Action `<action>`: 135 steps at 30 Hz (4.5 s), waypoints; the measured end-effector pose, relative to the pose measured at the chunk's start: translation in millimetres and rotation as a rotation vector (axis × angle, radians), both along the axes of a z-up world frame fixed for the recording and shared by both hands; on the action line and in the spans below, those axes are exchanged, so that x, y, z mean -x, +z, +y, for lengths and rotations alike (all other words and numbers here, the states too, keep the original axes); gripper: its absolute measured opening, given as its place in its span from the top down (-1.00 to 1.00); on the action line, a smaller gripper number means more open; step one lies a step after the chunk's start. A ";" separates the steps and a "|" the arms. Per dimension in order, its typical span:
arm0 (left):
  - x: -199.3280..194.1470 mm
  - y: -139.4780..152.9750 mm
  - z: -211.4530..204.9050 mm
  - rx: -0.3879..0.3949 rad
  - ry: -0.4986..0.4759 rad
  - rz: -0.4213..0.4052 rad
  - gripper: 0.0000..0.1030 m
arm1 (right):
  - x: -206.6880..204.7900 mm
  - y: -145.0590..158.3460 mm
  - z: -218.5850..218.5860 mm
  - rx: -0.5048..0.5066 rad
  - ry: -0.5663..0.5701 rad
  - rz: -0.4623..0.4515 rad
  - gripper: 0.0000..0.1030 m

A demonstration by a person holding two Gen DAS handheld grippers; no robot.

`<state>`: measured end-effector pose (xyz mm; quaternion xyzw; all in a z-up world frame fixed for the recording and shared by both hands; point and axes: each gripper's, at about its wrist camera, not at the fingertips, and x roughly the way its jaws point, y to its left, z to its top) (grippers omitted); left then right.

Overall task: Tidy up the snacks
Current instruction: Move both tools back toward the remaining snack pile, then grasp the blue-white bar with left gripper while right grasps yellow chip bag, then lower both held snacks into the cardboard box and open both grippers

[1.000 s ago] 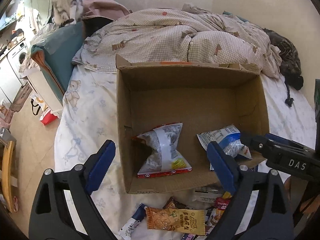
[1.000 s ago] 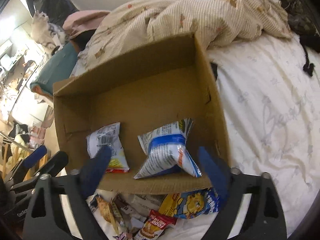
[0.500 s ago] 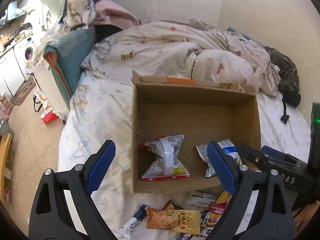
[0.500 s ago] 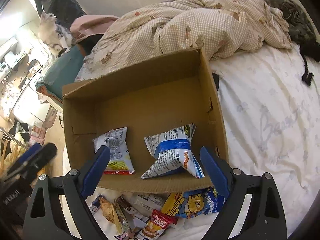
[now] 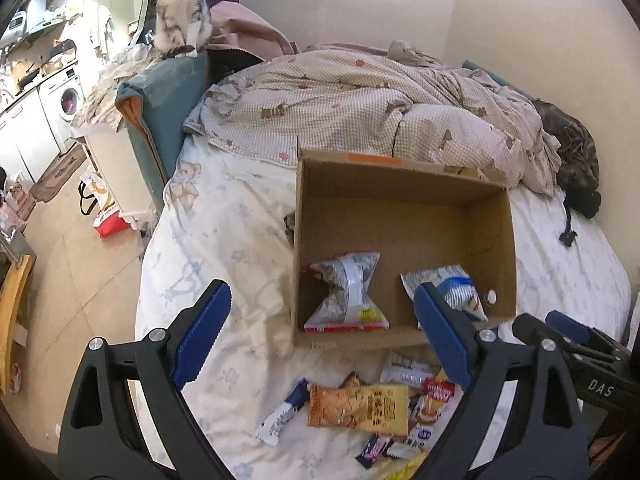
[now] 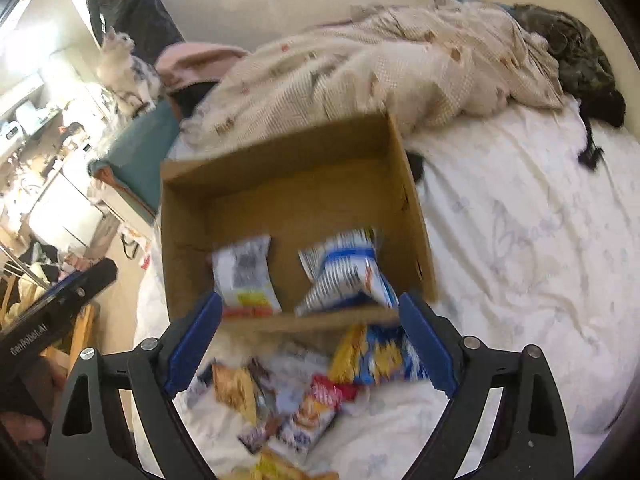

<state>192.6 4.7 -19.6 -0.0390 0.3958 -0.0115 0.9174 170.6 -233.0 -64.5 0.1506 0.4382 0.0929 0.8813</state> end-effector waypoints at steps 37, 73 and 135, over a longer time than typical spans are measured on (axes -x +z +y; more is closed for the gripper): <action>85.1 -36.8 29.4 0.088 0.079 0.163 -0.77 | 75.9 -98.1 28.8 -0.181 0.154 0.465 -0.79; 25.7 -125.4 61.3 0.106 0.144 0.513 -0.06 | 46.4 -47.6 -19.2 -0.263 0.053 0.280 0.01; 34.6 0.1 27.2 0.236 -0.062 0.052 0.70 | 23.3 6.6 -51.5 -0.313 0.011 0.092 0.01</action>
